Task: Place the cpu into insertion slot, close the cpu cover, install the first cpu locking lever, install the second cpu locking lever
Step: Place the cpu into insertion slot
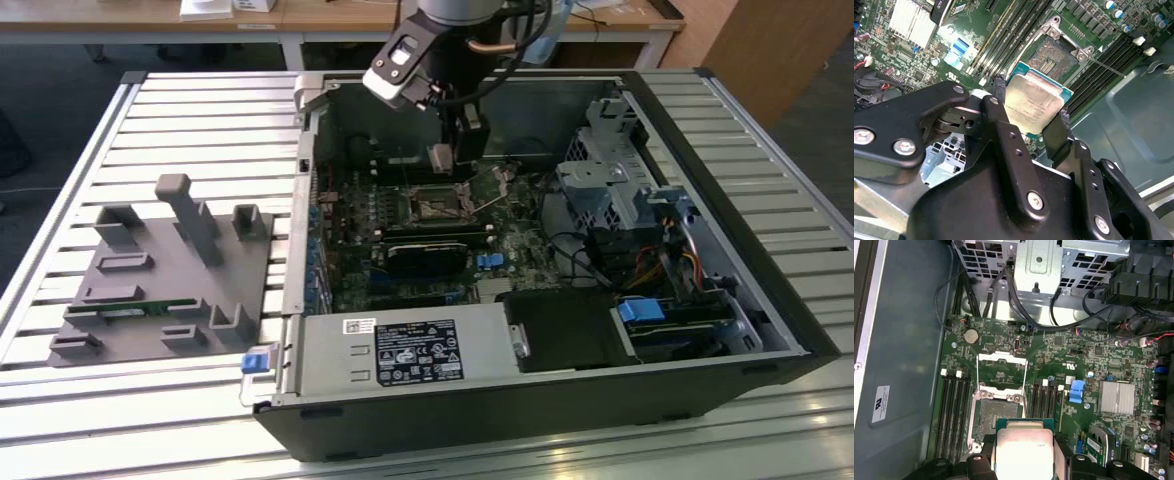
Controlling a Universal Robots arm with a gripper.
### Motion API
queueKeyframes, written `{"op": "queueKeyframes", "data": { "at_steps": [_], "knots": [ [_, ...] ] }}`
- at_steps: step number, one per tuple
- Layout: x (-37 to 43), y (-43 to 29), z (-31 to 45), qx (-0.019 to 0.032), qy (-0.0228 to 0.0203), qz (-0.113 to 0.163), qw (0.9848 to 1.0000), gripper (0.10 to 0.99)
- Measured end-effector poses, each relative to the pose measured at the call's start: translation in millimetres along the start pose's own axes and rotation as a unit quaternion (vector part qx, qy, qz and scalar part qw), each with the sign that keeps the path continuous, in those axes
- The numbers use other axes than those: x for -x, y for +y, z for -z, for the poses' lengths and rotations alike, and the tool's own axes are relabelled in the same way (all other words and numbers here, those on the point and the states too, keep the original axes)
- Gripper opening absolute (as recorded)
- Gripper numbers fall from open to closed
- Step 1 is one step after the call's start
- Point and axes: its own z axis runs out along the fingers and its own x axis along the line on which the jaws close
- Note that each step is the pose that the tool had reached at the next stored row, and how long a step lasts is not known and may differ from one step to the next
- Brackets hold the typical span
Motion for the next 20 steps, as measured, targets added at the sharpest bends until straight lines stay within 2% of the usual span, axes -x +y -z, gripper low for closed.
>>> {"op": "queueKeyframes", "data": {
  "at_steps": [20],
  "knots": [
    [0.1, -0.7, -8.0, 0.0, 0.0, 0.0, 1.0, 0.541]
  ]
}}
